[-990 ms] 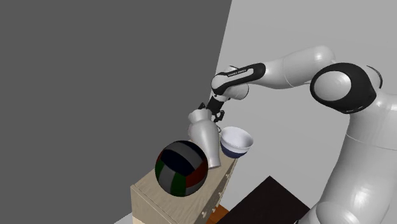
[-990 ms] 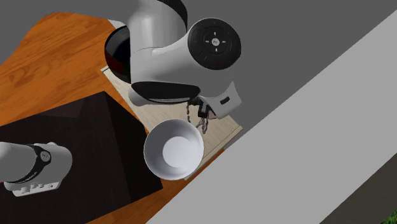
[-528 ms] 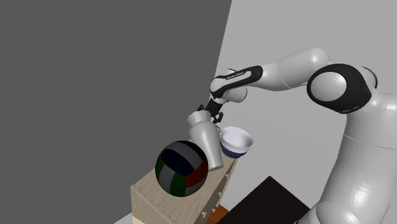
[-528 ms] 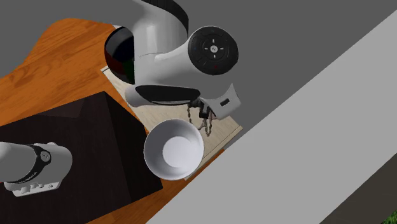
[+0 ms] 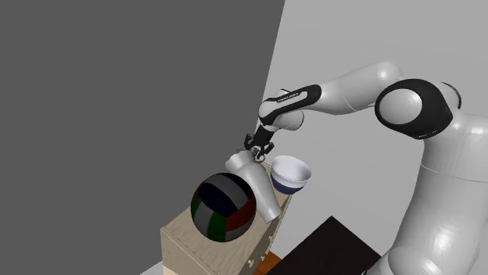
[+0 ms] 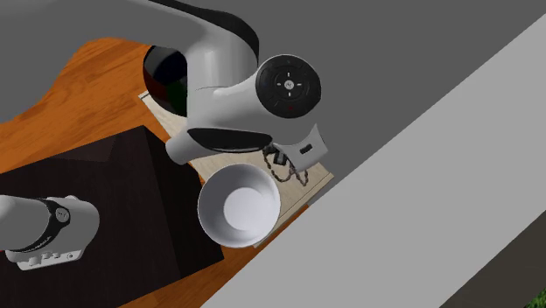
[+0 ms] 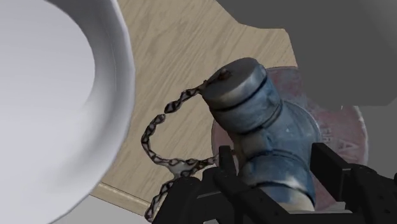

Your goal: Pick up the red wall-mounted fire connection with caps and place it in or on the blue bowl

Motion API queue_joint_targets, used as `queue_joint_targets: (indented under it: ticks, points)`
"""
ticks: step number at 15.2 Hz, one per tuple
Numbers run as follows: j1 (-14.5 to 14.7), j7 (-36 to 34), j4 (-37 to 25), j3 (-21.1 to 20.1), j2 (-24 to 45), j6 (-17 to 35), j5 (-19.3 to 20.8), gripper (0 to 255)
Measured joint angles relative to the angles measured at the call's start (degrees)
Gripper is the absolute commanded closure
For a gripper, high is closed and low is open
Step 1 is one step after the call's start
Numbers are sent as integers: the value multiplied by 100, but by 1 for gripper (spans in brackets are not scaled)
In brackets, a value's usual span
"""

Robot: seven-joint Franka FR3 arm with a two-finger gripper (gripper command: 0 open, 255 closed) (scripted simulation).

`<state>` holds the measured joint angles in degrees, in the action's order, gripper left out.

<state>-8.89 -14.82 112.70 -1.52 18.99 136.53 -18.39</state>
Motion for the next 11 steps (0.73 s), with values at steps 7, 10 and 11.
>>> queue_joint_targets:
  ticks: [7, 10, 11]
  points:
    - [43, -216, -209, -43, 106, -476, 98, 255]
    - [36, -273, -249, -32, 14, -819, 142, 255]
    - [33, -286, -236, -28, -41, -892, 151, 255]
